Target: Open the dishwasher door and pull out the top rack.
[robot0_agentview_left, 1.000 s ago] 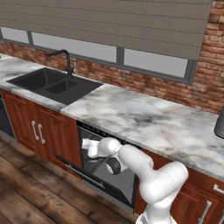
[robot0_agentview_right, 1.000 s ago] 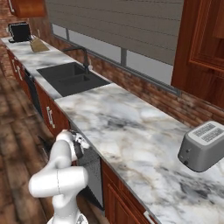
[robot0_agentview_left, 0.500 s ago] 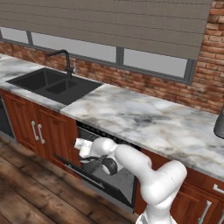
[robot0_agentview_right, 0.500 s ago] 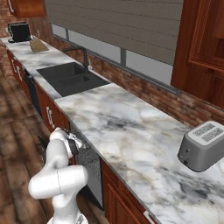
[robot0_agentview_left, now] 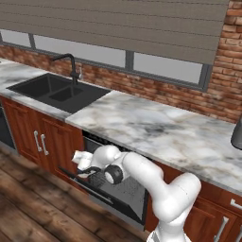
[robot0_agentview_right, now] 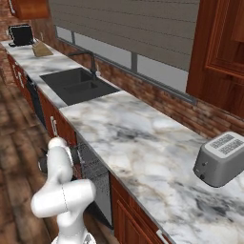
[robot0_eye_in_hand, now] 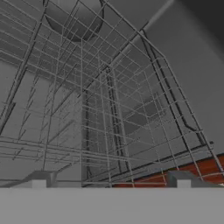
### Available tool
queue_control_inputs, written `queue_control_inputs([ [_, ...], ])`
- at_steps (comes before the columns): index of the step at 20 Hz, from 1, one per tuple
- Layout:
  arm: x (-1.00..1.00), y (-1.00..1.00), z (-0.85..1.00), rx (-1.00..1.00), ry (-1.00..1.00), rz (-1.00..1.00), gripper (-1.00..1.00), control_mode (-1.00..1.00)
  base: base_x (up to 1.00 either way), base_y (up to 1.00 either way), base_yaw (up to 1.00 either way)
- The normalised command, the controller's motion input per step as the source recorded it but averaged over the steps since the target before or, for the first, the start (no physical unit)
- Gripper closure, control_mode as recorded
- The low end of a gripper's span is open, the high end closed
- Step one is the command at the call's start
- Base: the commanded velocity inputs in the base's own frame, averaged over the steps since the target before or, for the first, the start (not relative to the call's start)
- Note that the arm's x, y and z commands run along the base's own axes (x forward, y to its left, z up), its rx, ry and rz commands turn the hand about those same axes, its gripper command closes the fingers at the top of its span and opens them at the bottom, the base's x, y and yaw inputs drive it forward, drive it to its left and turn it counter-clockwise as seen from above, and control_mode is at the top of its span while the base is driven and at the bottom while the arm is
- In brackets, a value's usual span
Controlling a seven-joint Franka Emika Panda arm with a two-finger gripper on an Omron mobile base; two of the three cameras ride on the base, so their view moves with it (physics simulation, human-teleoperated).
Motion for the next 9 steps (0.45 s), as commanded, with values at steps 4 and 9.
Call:
queue_control_inputs([
  [4, -0.61, 0.0, -0.01, 0.22, 0.04, 0.2, -1.0, -1.0, 0.0, 0.0, 0.0],
  [9, -0.45, 0.0, 0.0, 0.21, 0.01, 0.18, -1.0, -1.0, 0.0, 0.0, 0.0],
])
